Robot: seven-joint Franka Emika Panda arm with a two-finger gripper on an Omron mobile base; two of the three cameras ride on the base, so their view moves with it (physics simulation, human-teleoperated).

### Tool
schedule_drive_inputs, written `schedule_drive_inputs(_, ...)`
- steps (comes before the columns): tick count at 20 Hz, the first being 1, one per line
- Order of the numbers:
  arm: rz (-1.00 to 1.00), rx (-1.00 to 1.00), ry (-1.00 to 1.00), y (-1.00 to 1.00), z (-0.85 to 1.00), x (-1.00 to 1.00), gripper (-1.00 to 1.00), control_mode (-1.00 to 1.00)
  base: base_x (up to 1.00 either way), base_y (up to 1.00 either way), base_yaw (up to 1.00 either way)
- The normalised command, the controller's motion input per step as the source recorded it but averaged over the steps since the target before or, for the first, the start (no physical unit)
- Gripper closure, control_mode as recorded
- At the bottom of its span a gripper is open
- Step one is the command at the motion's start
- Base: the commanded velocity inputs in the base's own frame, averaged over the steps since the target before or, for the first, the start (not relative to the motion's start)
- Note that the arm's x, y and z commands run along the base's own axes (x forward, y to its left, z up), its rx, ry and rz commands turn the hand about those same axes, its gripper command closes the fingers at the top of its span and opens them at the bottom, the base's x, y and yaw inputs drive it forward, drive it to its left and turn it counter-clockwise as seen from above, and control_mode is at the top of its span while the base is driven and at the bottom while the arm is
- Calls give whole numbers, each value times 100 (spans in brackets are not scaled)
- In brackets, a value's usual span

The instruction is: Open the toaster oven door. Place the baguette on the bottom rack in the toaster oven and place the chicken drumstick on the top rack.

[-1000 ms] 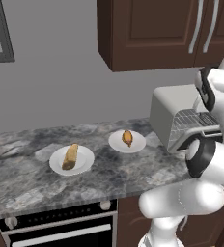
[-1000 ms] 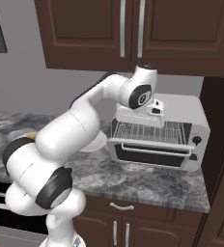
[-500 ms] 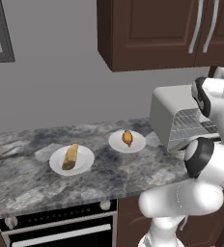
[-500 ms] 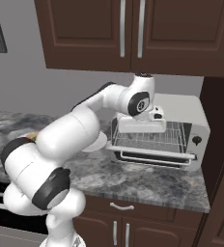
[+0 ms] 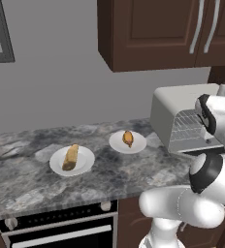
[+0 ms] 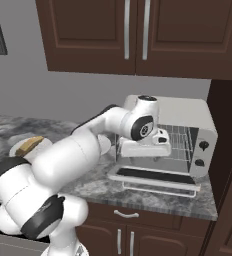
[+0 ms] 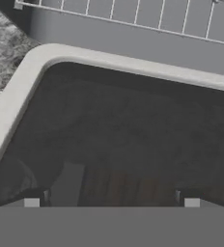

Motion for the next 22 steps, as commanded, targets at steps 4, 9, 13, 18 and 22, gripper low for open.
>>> schedule_drive_inputs(4, 0, 0, 0, 5, -57, -36, -100, -100, 0, 0, 0)
schedule_drive_inputs(9, 0, 0, 0, 0, -25, 1, -100, -100, 0, 0, 0)
schedule_drive_inputs(13, 0, 0, -3, 0, 0, 9, -100, -100, 0, 0, 0)
schedule_drive_inputs(18, -10, 3, -18, -3, 0, 18, -100, -100, 0, 0, 0)
schedule_drive_inputs(22, -23, 12, -17, -9, 0, 23, -100, -100, 0, 0, 0)
